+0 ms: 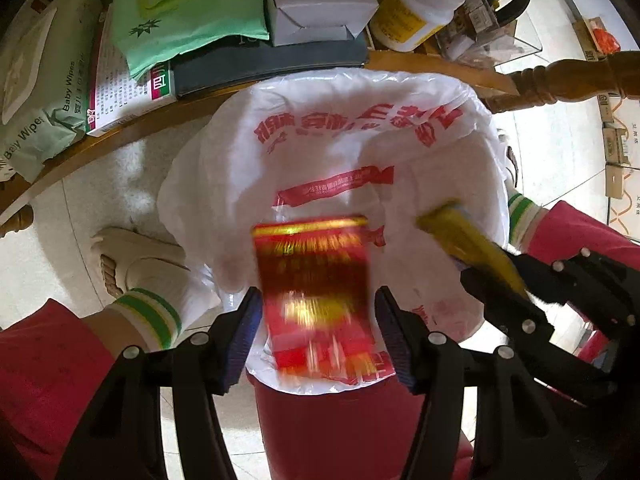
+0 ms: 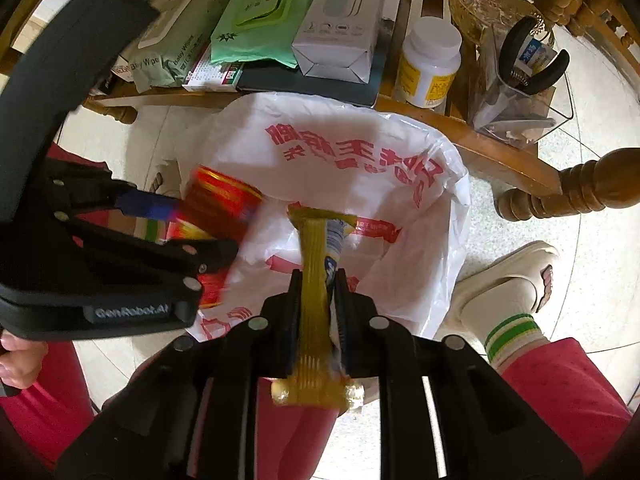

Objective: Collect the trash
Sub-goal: 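Open both tools to drop the pack and wrapper into the bag, then move both tools back up over the table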

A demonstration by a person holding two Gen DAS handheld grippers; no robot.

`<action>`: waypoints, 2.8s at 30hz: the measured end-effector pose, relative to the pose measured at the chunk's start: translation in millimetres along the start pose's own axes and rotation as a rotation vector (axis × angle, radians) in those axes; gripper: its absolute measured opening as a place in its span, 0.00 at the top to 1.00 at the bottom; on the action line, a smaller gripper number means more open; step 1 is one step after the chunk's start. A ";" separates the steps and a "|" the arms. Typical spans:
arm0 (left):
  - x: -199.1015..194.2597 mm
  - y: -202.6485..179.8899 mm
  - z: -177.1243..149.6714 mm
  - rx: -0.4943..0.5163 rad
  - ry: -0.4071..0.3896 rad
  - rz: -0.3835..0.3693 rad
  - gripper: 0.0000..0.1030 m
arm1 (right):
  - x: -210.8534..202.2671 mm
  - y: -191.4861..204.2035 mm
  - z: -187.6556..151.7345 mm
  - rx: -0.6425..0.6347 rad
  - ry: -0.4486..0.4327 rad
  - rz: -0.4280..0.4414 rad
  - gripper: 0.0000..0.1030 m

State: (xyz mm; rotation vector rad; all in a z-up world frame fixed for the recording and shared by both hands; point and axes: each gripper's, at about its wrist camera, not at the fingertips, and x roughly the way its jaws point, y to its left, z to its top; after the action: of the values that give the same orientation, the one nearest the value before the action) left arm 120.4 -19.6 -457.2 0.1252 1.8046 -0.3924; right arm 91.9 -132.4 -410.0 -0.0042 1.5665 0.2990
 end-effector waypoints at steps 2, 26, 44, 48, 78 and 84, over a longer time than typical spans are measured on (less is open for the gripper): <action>0.8 2.6 0.2 -0.008 -0.001 0.016 0.40 | -1.6 -1.2 0.5 0.005 -0.011 -0.006 0.66; -16.5 9.4 -9.0 -0.035 -0.030 0.065 0.24 | -18.9 3.6 -5.9 0.019 -0.065 -0.004 0.38; -213.0 -12.8 -99.0 0.101 -0.282 0.117 0.12 | -208.5 9.3 -47.1 0.026 -0.358 0.071 0.15; -295.4 -17.4 -99.0 0.141 -0.382 0.174 0.12 | -277.2 4.7 -42.4 0.001 -0.459 0.036 0.14; -476.9 -64.9 37.8 0.350 -0.387 0.294 0.08 | -487.4 -22.3 120.7 -0.233 -0.628 -0.164 0.07; -445.4 -60.2 74.7 0.352 -0.314 0.281 0.08 | -464.3 -35.6 145.0 -0.235 -0.578 -0.178 0.07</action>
State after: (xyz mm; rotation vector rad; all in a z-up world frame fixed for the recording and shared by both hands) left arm 292.2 -47.3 -36.2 0.5276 1.3730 -0.4948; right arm 252.1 -224.8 41.4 -0.2216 0.9440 0.3087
